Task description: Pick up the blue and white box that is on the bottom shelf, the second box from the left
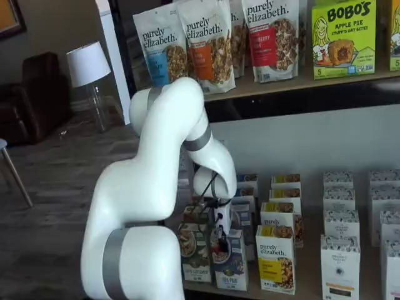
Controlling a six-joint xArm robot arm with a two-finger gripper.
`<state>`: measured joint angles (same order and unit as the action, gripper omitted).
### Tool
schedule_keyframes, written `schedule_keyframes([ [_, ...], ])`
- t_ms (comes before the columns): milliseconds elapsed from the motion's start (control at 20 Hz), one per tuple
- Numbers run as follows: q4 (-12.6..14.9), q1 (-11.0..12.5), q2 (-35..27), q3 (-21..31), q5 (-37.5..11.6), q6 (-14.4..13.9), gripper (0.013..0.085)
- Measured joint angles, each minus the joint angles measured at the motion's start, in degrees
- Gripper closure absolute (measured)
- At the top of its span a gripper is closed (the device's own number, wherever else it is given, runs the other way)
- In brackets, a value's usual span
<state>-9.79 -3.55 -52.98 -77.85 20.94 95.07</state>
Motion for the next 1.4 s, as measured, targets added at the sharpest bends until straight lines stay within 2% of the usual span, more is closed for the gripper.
schedule_keyframes([
  [250,-0.55,-0.28,-0.18,0.55,-1.67,0.3,0.013],
  [300,-0.73,-0.32,-0.22,0.59,-1.83,0.43,0.017],
  [350,-0.98,-0.34,-0.24,0.59,-1.85,0.64,0.017],
  [450,-1.47,-0.36,-0.24,0.58,-1.66,1.06,0.025],
  [600,-2.14,-0.35,-0.1,0.64,-1.49,1.69,0.029],
  [650,-2.2,-0.31,-0.04,0.69,-1.45,1.78,0.033],
  [950,-0.6,-0.09,0.17,0.66,-0.71,0.49,0.033],
  [1400,-0.86,-0.08,0.25,0.84,-0.9,0.76,0.033],
])
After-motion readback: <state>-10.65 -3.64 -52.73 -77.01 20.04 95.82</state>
